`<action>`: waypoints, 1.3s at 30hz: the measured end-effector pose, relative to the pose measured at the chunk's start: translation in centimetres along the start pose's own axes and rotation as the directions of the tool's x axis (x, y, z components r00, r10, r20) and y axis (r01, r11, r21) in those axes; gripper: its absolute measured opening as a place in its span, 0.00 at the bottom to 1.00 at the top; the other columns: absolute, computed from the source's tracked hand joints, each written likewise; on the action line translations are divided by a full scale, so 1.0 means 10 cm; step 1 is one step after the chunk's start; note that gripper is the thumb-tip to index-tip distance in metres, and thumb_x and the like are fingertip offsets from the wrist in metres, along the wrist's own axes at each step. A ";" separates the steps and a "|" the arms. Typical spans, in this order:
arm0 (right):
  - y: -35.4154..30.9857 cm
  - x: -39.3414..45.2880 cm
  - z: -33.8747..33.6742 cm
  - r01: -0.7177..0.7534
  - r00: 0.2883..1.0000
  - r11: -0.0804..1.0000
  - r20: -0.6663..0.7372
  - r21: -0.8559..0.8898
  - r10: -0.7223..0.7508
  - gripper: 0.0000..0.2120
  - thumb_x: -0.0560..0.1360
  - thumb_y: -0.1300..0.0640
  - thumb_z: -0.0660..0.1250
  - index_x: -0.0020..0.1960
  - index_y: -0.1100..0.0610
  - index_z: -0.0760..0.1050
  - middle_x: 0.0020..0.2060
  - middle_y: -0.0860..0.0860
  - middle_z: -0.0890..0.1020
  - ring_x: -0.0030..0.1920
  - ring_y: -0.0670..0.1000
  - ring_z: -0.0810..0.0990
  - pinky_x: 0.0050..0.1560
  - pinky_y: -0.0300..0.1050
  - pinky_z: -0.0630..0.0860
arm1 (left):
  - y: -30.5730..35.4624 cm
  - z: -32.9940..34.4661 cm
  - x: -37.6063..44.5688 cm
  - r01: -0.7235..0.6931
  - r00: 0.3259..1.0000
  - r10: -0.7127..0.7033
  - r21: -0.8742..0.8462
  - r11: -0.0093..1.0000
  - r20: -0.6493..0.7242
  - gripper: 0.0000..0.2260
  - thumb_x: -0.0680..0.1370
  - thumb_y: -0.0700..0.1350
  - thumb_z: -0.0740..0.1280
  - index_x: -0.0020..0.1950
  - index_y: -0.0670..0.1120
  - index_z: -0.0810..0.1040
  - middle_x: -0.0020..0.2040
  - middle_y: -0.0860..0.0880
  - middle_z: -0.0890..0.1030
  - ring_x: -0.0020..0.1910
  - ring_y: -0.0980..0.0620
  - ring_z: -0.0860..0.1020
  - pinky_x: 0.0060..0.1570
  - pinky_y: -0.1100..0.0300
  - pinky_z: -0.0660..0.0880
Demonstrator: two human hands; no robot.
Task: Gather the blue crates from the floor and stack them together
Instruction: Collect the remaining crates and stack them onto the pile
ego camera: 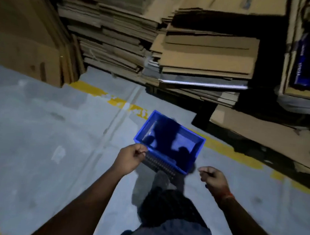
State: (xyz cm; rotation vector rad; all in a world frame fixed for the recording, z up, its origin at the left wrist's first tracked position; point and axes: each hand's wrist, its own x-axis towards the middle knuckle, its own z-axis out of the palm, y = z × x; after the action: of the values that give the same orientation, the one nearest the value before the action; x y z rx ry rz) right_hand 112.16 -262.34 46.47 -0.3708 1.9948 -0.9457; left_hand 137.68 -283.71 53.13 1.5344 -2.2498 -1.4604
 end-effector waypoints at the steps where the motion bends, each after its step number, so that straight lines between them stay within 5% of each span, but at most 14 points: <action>1: 0.02 0.11 0.10 -0.029 0.999 1.000 -0.026 0.007 0.029 0.07 0.75 0.64 0.67 0.44 0.55 0.83 0.31 0.50 0.81 0.35 0.51 0.78 0.32 0.39 0.70 | -0.03 -0.02 0.22 -0.007 1.000 0.007 0.008 1.000 0.011 0.09 0.76 0.41 0.69 0.47 0.56 0.82 0.47 0.54 0.85 0.47 0.60 0.82 0.47 0.75 0.70; 7: 0.10 0.89 0.60 -0.165 0.979 0.986 -0.123 -0.016 0.162 0.05 0.74 0.59 0.68 0.44 0.52 0.83 0.39 0.50 0.83 0.39 0.53 0.80 0.35 0.40 0.73 | -0.43 0.07 1.33 0.056 0.998 -0.055 0.117 0.992 -0.016 0.09 0.74 0.40 0.71 0.52 0.50 0.85 0.51 0.54 0.85 0.49 0.56 0.81 0.47 0.79 0.67; 10: 0.18 1.35 0.80 -0.176 0.971 0.980 -0.181 -0.088 0.158 0.05 0.74 0.58 0.68 0.44 0.51 0.82 0.40 0.48 0.82 0.40 0.49 0.80 0.42 0.42 0.72 | -0.78 0.21 1.88 -0.027 0.999 0.031 0.212 0.977 -0.015 0.11 0.71 0.37 0.73 0.48 0.52 0.84 0.49 0.51 0.85 0.47 0.55 0.81 0.49 0.82 0.66; 14: 0.53 2.00 1.08 -0.152 0.960 0.978 -0.257 -0.142 0.112 0.05 0.72 0.61 0.70 0.42 0.55 0.84 0.36 0.46 0.82 0.39 0.47 0.81 0.45 0.43 0.75 | -1.34 0.52 2.69 -0.038 0.999 0.041 0.250 0.967 -0.007 0.12 0.68 0.39 0.70 0.46 0.54 0.84 0.49 0.48 0.83 0.49 0.50 0.80 0.54 0.59 0.76; 17: 1.06 2.54 1.30 -0.166 0.944 0.964 -0.317 -0.208 0.094 0.03 0.70 0.59 0.72 0.39 0.54 0.85 0.37 0.51 0.83 0.39 0.45 0.80 0.43 0.38 0.73 | -1.90 0.84 3.34 0.004 1.000 -0.008 0.338 0.941 0.009 0.10 0.67 0.45 0.70 0.46 0.52 0.85 0.54 0.43 0.80 0.52 0.42 0.80 0.56 0.54 0.75; 21: 1.89 3.36 1.41 -0.304 0.902 0.925 -0.383 -0.227 0.202 0.08 0.66 0.45 0.68 0.43 0.45 0.83 0.49 0.53 0.81 0.48 0.53 0.81 0.54 0.46 0.78 | -2.44 1.32 4.13 0.034 0.999 -0.028 0.416 0.909 -0.021 0.13 0.64 0.46 0.69 0.47 0.53 0.85 0.60 0.38 0.75 0.54 0.35 0.78 0.60 0.46 0.74; 24: 2.25 3.83 1.43 -0.418 0.839 0.889 -0.453 -0.187 0.300 0.09 0.67 0.49 0.71 0.47 0.44 0.81 0.64 0.55 0.72 0.62 0.57 0.72 0.65 0.50 0.72 | -2.76 1.59 4.71 0.032 0.999 -0.037 0.552 0.833 -0.001 0.12 0.69 0.44 0.73 0.51 0.53 0.84 0.62 0.31 0.73 0.58 0.29 0.74 0.59 0.43 0.71; 26: 2.37 4.03 1.42 -0.445 0.813 0.874 -0.496 -0.193 0.305 0.10 0.66 0.49 0.73 0.47 0.41 0.78 0.66 0.55 0.71 0.65 0.57 0.69 0.69 0.48 0.67 | -3.08 1.75 5.09 0.069 0.990 -0.132 0.679 0.731 0.042 0.15 0.71 0.53 0.67 0.54 0.50 0.84 0.57 0.29 0.76 0.58 0.29 0.74 0.61 0.43 0.70; 29: 2.60 4.27 1.42 -0.472 0.825 0.848 -0.460 -0.240 0.329 0.13 0.67 0.52 0.75 0.51 0.42 0.81 0.64 0.57 0.71 0.61 0.60 0.74 0.65 0.49 0.71 | -3.22 1.88 5.34 0.106 0.965 -0.242 0.688 0.717 0.104 0.26 0.75 0.57 0.54 0.55 0.42 0.83 0.56 0.34 0.81 0.59 0.34 0.76 0.65 0.50 0.67; 32: 2.96 4.46 1.40 -0.382 0.872 0.900 -0.406 -0.210 0.275 0.13 0.65 0.54 0.74 0.44 0.38 0.82 0.45 0.54 0.84 0.41 0.50 0.84 0.49 0.41 0.78 | -3.19 1.97 5.47 0.230 0.922 -0.374 0.640 0.733 0.097 0.17 0.80 0.45 0.63 0.61 0.35 0.80 0.61 0.36 0.80 0.63 0.37 0.76 0.57 0.54 0.71; 35: 2.95 4.45 1.36 -0.324 0.892 0.939 -0.367 -0.117 0.262 0.14 0.69 0.65 0.73 0.38 0.45 0.83 0.29 0.42 0.84 0.27 0.37 0.78 0.32 0.27 0.71 | -3.17 1.81 5.49 0.133 0.956 -0.250 0.531 0.837 0.155 0.17 0.76 0.42 0.65 0.62 0.39 0.81 0.60 0.37 0.82 0.59 0.40 0.80 0.45 0.61 0.69; 39: 2.67 3.98 1.26 -0.315 0.879 0.949 -0.383 -0.020 0.284 0.12 0.71 0.63 0.72 0.38 0.45 0.85 0.33 0.44 0.85 0.31 0.42 0.80 0.34 0.34 0.75 | -2.90 1.43 5.23 -0.074 0.978 -0.031 0.484 0.872 0.206 0.11 0.74 0.42 0.69 0.55 0.45 0.85 0.50 0.41 0.85 0.49 0.41 0.82 0.41 0.61 0.67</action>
State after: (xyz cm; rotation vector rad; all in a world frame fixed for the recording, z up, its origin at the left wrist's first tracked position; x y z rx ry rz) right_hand 102.02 -273.31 -0.79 0.0907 2.3590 -0.7789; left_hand 124.25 -315.05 1.95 1.5096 -2.9283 -1.1387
